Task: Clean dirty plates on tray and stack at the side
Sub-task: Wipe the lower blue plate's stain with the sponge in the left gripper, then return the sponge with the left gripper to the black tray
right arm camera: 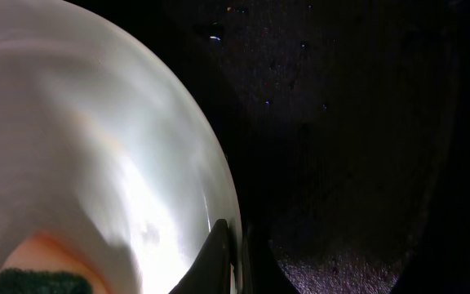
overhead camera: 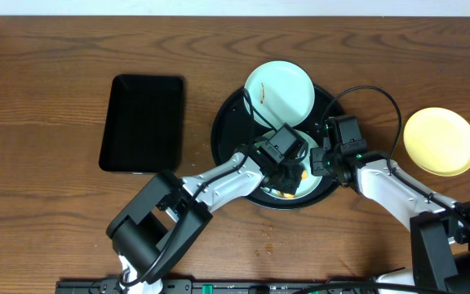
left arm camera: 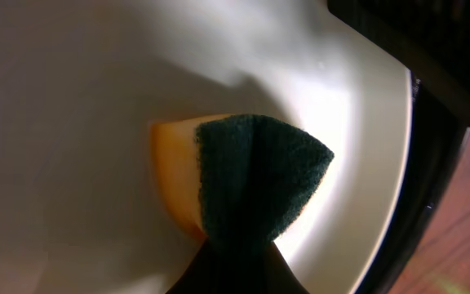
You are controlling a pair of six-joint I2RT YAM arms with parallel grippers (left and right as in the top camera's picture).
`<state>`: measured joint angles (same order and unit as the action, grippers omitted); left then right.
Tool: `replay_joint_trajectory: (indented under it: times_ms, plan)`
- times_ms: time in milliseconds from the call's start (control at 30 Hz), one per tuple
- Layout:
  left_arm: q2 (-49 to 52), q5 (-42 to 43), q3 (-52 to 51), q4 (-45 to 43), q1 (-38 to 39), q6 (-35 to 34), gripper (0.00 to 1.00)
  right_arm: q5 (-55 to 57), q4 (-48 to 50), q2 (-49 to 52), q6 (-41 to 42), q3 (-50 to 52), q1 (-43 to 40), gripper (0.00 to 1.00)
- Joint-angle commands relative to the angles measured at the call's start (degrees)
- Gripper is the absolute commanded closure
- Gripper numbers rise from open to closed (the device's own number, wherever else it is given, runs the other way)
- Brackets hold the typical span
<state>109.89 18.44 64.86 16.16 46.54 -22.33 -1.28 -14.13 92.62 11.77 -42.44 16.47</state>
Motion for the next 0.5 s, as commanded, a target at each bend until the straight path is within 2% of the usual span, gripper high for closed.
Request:
replay_joint_trajectory:
  times_ms: [0, 200, 300, 367, 433, 467]
  plan:
    - [-3.9, 2.1, 2.4, 0.4, -1.8, -0.2, 0.92, -2.0, -0.6, 2.7, -0.2, 1.0, 0.1, 0.99]
    - [-17.0, 1.8, 5.8, -0.2, -10.1, 0.0, 0.93, -2.0, -0.7, 2.7, -0.2, 1.0, 0.1, 0.98]
    - [-21.4, 1.4, 5.8, 2.4, -15.1, 1.9, 0.92, -2.0, -0.7, 2.7, -0.2, 1.0, 0.1, 0.85]
    - [-22.8, -0.5, 5.8, 5.9, -18.6, 3.7, 0.93, -2.0, -0.7, 2.7, -0.2, 1.0, 0.1, 0.82]
    - [-23.1, -5.6, 5.8, 11.1, -22.4, 4.9, 0.92, -2.0, -0.6, 2.7, -0.2, 1.0, 0.1, 0.83]
    - [-23.0, -8.2, 5.7, 13.7, -24.1, 5.3, 0.93, -2.0, -0.6, 2.7, -0.2, 1.0, 0.1, 0.95]
